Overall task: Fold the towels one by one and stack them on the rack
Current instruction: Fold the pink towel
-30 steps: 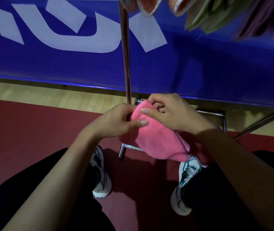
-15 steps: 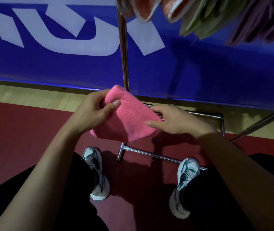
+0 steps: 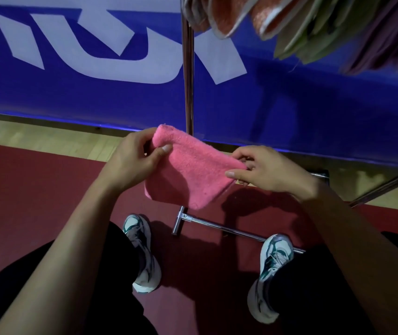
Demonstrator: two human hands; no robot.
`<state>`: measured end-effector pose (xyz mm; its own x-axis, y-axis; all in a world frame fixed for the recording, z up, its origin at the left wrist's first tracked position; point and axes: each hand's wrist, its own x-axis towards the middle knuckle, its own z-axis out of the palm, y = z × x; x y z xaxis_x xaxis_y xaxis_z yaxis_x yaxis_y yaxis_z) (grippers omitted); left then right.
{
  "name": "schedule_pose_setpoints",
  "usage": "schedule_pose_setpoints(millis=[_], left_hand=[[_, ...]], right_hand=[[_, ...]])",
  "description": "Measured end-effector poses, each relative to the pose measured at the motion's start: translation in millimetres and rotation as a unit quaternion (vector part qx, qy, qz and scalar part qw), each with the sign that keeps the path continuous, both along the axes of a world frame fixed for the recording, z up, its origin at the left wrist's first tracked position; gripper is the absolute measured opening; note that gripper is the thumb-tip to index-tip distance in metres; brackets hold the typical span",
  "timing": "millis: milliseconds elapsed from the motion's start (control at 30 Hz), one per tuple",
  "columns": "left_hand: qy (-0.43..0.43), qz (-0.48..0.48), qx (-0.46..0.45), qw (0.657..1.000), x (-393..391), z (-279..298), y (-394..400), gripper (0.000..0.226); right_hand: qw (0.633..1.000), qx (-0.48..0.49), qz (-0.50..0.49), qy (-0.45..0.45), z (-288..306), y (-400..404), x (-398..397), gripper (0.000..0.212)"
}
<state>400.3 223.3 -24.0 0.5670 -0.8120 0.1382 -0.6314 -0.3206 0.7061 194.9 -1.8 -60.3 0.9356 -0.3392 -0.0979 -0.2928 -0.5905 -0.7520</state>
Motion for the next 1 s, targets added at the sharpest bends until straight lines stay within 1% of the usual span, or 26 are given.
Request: schedule_pose_setpoints(millis=[67, 133, 267, 367, 467, 533, 567, 633, 667, 700, 767, 833, 867, 933, 1000], left_hand=[[0.009, -0.006, -0.001, 1.000, 0.3, -0.7, 0.7, 0.012], [0.010, -0.017, 0.003, 1.000, 0.1, -1.7, 0.6, 0.013], [0.006, -0.028, 0.005, 1.000, -0.5, -4.3, -1.8, 0.011], [0.003, -0.040, 0.009, 0.999, -0.9, -5.3, -2.9, 0.012], [0.005, -0.045, 0.022, 0.999, -4.0, -3.3, -3.1, 0.004], [0.042, -0.047, 0.000, 0.998, -8.9, 3.5, -3.8, 0.008], [0.072, -0.049, -0.017, 0.996, -12.3, 8.8, -4.4, 0.016], [0.123, -0.068, -0.041, 0.989, -21.3, 23.1, -5.8, 0.032], [0.136, -0.081, -0.046, 0.986, -27.4, 30.6, -6.1, 0.035], [0.144, -0.096, -0.048, 0.984, -34.8, 37.5, -6.8, 0.035], [0.157, -0.113, -0.052, 0.980, -49.7, 47.3, -6.4, 0.024], [0.177, -0.115, -0.050, 0.976, -68.8, 55.0, -7.6, 0.016], [0.182, -0.118, -0.044, 0.975, -79.0, 59.3, -9.4, 0.019], [0.177, -0.129, -0.032, 0.975, -99.8, 69.8, -14.1, 0.026], [0.137, -0.153, -0.021, 0.978, -122.3, 86.1, -21.1, 0.025]], right_hand=[[0.996, -0.086, 0.011, 0.007, 1.1, -3.8, -0.7, 0.030], [0.992, -0.124, 0.021, 0.014, 1.7, -6.9, -1.8, 0.035], [0.991, -0.129, 0.018, 0.025, 3.5, -7.9, -4.0, 0.032], [0.990, -0.138, -0.005, 0.034, 5.6, -8.7, -5.2, 0.029], [0.990, -0.133, -0.033, 0.035, 8.5, -9.0, -6.5, 0.026], [0.993, -0.107, -0.047, 0.028, 16.1, -10.8, -9.8, 0.022], [0.996, -0.074, -0.051, 0.025, 22.4, -12.5, -13.9, 0.022], [0.998, 0.022, -0.057, 0.013, 34.6, -17.6, -27.1, 0.021], [0.996, 0.072, -0.058, -0.005, 38.8, -20.0, -35.4, 0.021], [0.991, 0.120, -0.060, -0.030, 39.5, -22.6, -43.0, 0.024], [0.970, 0.214, -0.086, -0.080, 36.4, -20.5, -53.7, 0.031], [0.939, 0.291, -0.139, -0.121, 34.6, -12.7, -59.9, 0.029], [0.926, 0.304, -0.168, -0.146, 33.9, -10.8, -62.7, 0.027], [0.916, 0.271, -0.235, -0.180, 33.8, -5.3, -68.7, 0.026], [0.904, 0.244, -0.292, -0.194, 38.7, 0.3, -77.6, 0.027]])
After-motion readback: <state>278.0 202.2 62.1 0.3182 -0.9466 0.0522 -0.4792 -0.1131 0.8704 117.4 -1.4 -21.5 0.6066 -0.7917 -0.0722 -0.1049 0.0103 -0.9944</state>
